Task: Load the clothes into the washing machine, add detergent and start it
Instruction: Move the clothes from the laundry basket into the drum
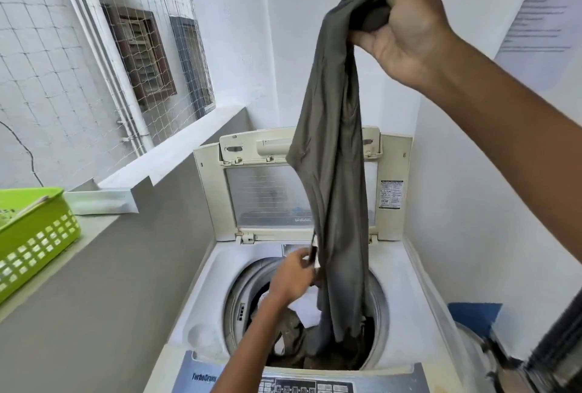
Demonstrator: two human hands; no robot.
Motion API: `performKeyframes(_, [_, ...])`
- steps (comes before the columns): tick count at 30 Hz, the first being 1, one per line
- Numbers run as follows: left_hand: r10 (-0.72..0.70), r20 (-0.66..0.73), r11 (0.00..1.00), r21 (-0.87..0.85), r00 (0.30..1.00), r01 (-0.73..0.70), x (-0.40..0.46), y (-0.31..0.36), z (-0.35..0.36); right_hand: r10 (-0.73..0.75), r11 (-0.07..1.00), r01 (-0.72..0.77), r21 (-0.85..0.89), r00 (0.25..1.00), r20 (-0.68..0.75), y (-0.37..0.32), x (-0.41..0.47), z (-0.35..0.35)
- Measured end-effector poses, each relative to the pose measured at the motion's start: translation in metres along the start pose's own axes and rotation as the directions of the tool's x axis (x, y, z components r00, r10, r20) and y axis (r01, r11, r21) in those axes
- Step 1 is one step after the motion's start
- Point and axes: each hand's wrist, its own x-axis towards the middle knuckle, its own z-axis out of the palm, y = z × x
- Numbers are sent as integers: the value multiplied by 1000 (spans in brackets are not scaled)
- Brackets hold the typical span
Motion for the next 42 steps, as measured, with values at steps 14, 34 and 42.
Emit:
performKeyframes(14, [-153, -609, 846, -488, 778, -215, 6, 142, -209, -204, 701, -73, -709, 932, -298, 54, -3, -89])
performKeyframes(34, [192, -661, 697, -428, 726, -575, -13, 226, -172, -568, 485, 499, -718, 804, 175, 124, -89, -32])
performKeyframes(42, [176, -389, 984, 82, 904, -157, 22, 98, -84, 310, 370, 97, -924, 925, 221, 237, -158, -87])
